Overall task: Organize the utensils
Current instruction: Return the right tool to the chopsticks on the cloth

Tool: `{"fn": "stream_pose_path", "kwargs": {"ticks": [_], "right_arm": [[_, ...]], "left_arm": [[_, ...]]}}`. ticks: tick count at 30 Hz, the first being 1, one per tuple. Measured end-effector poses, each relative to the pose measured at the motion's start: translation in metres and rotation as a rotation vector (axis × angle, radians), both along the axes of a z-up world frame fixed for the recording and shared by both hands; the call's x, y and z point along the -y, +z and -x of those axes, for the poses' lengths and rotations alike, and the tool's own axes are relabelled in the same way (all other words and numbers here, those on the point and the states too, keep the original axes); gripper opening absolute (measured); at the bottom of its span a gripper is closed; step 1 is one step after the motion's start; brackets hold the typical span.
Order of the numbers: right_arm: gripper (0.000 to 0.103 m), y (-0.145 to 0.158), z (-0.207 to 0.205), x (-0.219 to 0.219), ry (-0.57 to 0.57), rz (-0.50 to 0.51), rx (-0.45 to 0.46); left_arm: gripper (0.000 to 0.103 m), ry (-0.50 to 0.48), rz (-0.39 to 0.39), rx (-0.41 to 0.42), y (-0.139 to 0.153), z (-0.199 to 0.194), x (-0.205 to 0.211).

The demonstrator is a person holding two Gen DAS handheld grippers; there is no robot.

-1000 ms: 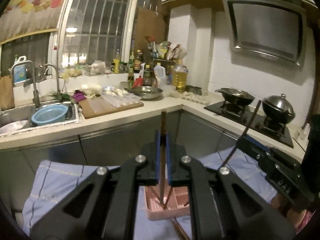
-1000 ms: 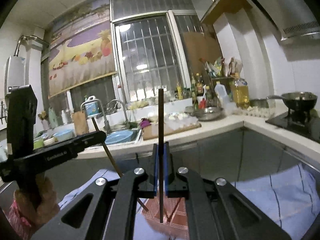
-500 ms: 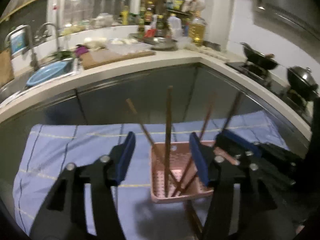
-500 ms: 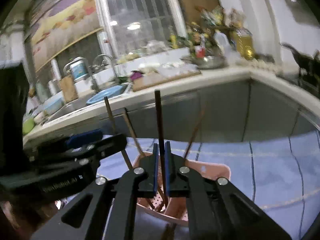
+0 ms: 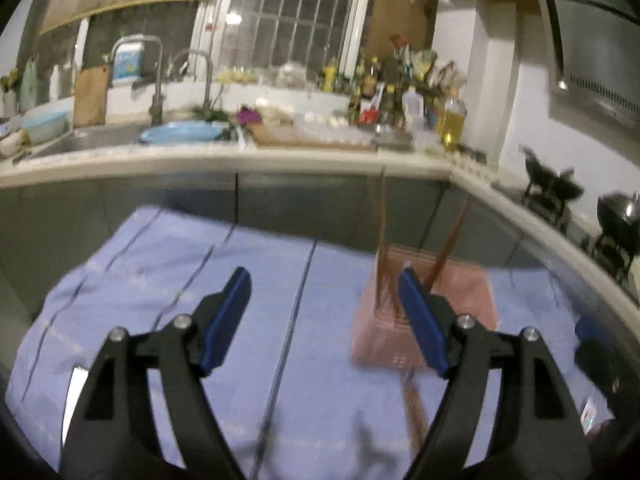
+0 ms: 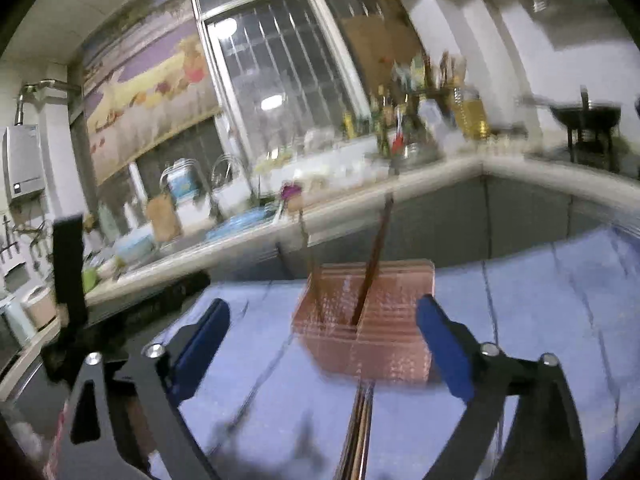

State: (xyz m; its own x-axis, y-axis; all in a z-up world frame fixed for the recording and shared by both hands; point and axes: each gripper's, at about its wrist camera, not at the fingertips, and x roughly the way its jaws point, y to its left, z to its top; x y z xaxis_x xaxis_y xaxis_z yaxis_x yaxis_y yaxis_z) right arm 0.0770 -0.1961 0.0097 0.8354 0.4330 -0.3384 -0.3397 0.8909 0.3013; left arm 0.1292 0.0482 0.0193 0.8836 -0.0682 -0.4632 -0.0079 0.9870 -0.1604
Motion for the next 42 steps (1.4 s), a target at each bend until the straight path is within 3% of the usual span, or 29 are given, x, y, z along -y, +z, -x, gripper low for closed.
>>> {"fn": "stream_pose_path", "kwargs": {"ticks": [2,3,4,6,8,9,16,19,23,29,33,42], "right_arm": [[0.094,-0.031,0.012,0.004,0.043,0.0,-0.109],[0.089,-0.045,0.016,0.006,0.05,0.002,-0.163],[0.082,-0.056,0.019,0.007,0.047,0.008,-0.206],[0.052,-0.083,0.027,0.007,0.034,0.053,-0.306],[0.038,-0.105,0.032,0.002,0.032,0.114,-0.382],[0.036,-0.113,0.036,-0.002,0.043,0.143,-0.403],[0.034,-0.136,0.046,-0.04,0.057,0.377,-0.409],[0.034,-0.143,0.046,-0.04,0.027,0.412,-0.377],[0.034,-0.138,0.039,-0.019,-0.068,0.365,-0.396],[0.034,-0.129,0.051,-0.019,-0.024,0.324,-0.365],[0.028,-0.129,0.066,-0.044,0.058,0.391,-0.332],[0.024,-0.142,0.051,-0.018,-0.037,0.369,-0.385]], "left_arm": [[0.073,-0.012,-0.037,-0.063,-0.026,0.01,-0.003],[0.073,-0.025,-0.064,-0.108,-0.044,0.014,-0.004],[0.073,-0.028,-0.081,-0.144,-0.057,0.017,-0.005],[0.073,-0.033,-0.086,-0.204,-0.079,0.02,-0.009],[0.073,-0.054,-0.058,-0.273,-0.1,0.026,-0.013],[0.073,-0.066,-0.052,-0.304,-0.109,0.028,-0.013],[0.073,-0.151,-0.071,-0.364,-0.13,0.042,0.01],[0.073,-0.172,-0.077,-0.38,-0.133,0.043,0.019],[0.073,-0.2,-0.062,-0.399,-0.134,0.04,0.029],[0.073,-0.256,-0.077,-0.394,-0.133,0.038,0.057],[0.073,-0.262,-0.083,-0.406,-0.134,0.035,0.061],[0.073,-0.332,-0.083,-0.417,-0.133,0.03,0.087]]}}
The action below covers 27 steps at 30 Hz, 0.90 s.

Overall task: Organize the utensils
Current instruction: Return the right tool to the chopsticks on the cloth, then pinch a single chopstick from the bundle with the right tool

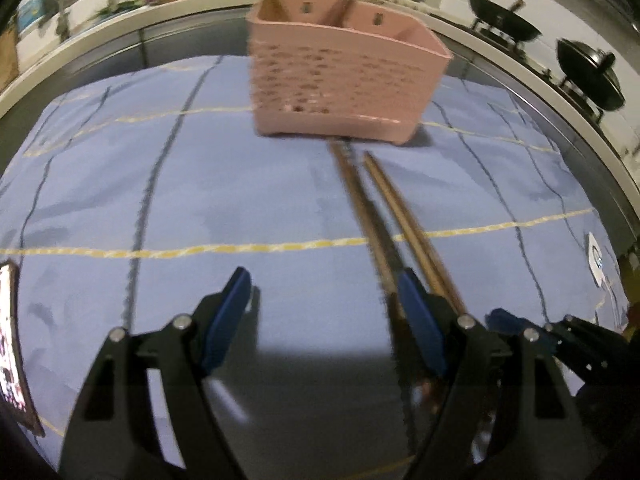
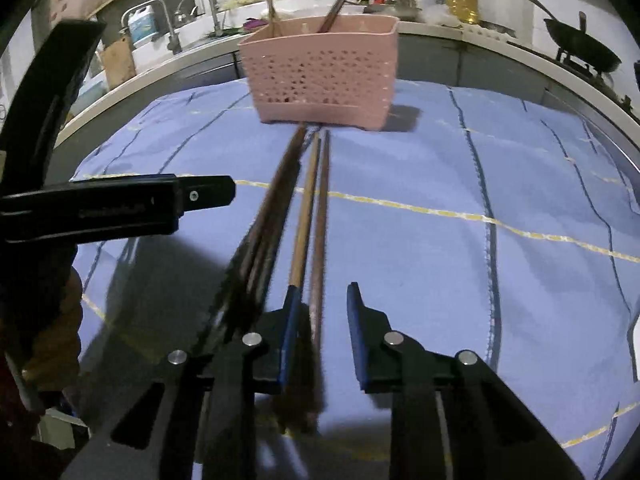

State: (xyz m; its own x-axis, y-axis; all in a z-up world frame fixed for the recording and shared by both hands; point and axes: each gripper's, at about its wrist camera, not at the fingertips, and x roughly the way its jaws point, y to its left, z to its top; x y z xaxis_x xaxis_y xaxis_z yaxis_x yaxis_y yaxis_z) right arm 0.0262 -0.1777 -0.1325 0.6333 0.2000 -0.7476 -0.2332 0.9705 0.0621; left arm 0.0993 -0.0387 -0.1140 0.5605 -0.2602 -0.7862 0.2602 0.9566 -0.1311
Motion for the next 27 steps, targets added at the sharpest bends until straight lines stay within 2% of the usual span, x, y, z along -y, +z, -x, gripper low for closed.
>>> {"fn": "stream_pose_path", "kwargs": {"ticks": [3,7,13,18,20,23,27], "right_arm": [[0.023,-0.004,0.001,0.005,-0.002,-0.006,-0.004],[0.023,-0.003,0.003,0.006,0.001,-0.009,0.0],[0.023,-0.003,0.002,0.008,-0.001,-0.032,0.004],[0.023,-0.003,0.001,0.01,-0.003,-0.048,-0.001],[0.023,-0.003,0.001,0.01,-0.003,-0.048,-0.002],[0.023,-0.003,0.002,0.009,-0.003,-0.036,0.003],[0.023,-0.003,0.001,0.009,-0.011,-0.035,0.001]], "left_arm": [[0.073,-0.038,-0.022,-0.008,-0.007,0.0,0.02],[0.07,-0.027,-0.092,-0.002,-0.019,0.001,0.025],[0.069,0.008,-0.064,-0.013,-0.018,0.005,-0.002],[0.069,0.014,-0.01,-0.035,-0.016,0.008,-0.019],[0.067,0.019,-0.016,-0.033,-0.016,0.008,-0.02],[0.06,0.031,-0.053,-0.017,-0.017,0.007,-0.022],[0.059,0.024,-0.023,-0.035,-0.014,0.005,-0.026]]}}
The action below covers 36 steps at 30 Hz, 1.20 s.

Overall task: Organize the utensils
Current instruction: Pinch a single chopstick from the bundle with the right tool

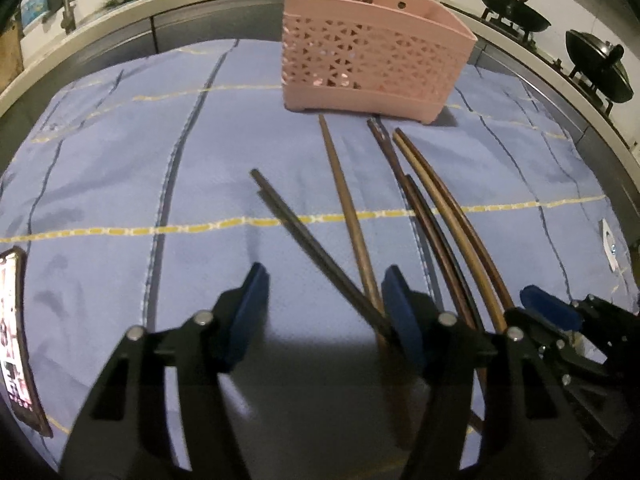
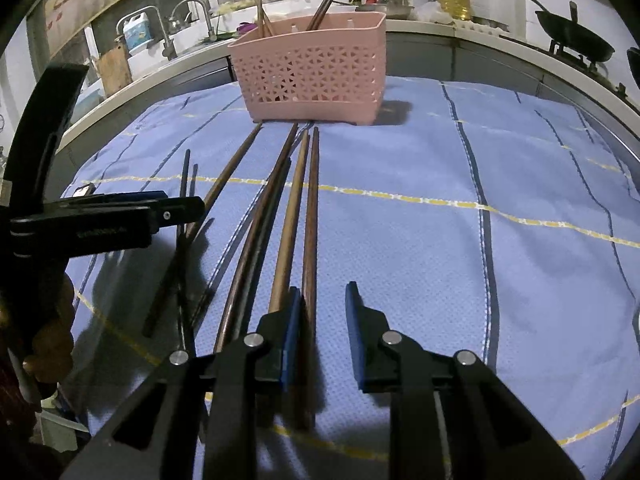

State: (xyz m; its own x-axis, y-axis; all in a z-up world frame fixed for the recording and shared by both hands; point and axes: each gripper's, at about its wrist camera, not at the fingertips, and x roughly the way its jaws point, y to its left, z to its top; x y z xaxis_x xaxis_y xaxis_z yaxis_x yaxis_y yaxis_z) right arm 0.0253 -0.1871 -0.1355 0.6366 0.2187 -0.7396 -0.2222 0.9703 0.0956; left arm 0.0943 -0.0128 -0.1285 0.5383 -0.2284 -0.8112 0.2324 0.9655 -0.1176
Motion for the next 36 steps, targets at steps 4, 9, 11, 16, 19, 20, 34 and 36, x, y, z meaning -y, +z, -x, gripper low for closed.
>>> {"fn": "stream_pose_path", "kwargs": {"ticks": [4,9,11,16,19,20,34,36], "right_arm": [[0.023,0.0,0.0,-0.001,0.001,0.006,0.004],[0.023,0.001,0.003,-0.006,0.014,0.038,0.019],[0.023,0.001,0.002,-0.006,0.012,0.033,0.016],[0.023,0.002,0.001,-0.006,0.01,0.035,0.005],[0.023,0.003,-0.004,-0.006,0.012,0.025,-0.011],[0.023,0.004,-0.009,-0.006,0.014,0.024,-0.02],[0.008,0.014,-0.121,-0.02,0.083,0.015,-0.089],[0.006,0.015,-0.126,-0.022,0.092,0.001,-0.099]], "left_arm": [[0.038,0.008,0.016,-0.005,0.0,-0.003,-0.009],[0.006,0.005,0.083,-0.045,-0.002,-0.019,-0.024],[0.006,0.009,0.108,-0.052,-0.001,-0.028,-0.033],[0.006,0.004,0.14,-0.08,-0.001,-0.041,-0.052],[0.006,-0.009,0.117,-0.091,0.0,-0.042,-0.049],[0.006,-0.013,0.094,-0.087,0.0,-0.043,-0.046],[0.005,-0.03,-0.103,0.023,0.005,-0.08,-0.004],[0.005,-0.027,-0.077,0.007,0.008,-0.081,-0.006]]}}
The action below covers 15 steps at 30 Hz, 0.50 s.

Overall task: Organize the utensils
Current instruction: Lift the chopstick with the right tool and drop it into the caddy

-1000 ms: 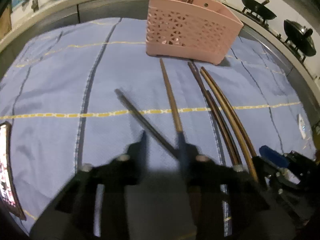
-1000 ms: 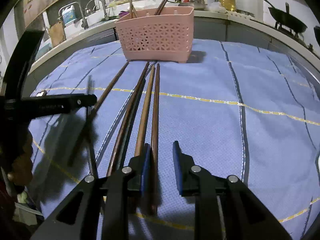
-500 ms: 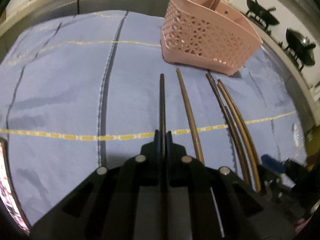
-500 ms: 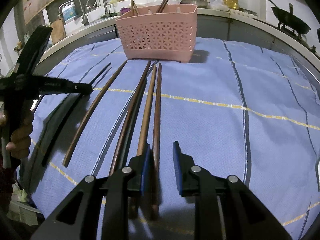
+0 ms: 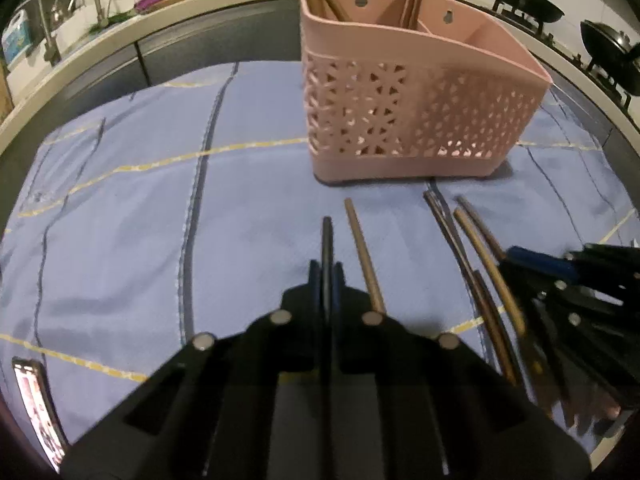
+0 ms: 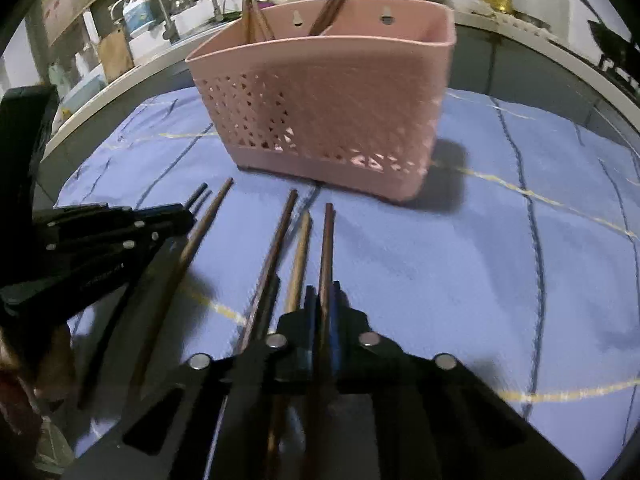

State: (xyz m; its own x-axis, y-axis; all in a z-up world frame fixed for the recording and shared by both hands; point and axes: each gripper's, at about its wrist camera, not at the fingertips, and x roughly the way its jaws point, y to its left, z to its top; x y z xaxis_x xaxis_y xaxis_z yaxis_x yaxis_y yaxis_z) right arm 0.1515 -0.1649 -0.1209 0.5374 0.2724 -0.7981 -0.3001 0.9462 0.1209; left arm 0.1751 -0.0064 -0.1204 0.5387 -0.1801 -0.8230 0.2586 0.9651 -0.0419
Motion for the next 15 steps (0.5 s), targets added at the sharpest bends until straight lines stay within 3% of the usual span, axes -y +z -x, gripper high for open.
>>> {"fn": "stream_pose_path", "kwargs": {"ticks": [3,6,9,15], "right_arm": [[0.005,0.013,0.006,0.01,-0.006,-0.092,0.008],[0.005,0.04,0.031,0.018,0.014,-0.148,0.096],[0.005,0.076,0.058,0.028,0.022,-0.176,0.231],[0.005,0.129,0.082,0.043,-0.012,-0.258,0.414]], "left_arm": [[0.005,-0.008,0.064,0.03,0.018,0.01,-0.011],[0.005,-0.015,0.147,0.101,0.054,0.031,-0.029],[0.005,-0.012,0.191,0.171,0.086,0.042,-0.041],[0.005,0.001,0.266,0.316,0.155,0.063,-0.052]]}}
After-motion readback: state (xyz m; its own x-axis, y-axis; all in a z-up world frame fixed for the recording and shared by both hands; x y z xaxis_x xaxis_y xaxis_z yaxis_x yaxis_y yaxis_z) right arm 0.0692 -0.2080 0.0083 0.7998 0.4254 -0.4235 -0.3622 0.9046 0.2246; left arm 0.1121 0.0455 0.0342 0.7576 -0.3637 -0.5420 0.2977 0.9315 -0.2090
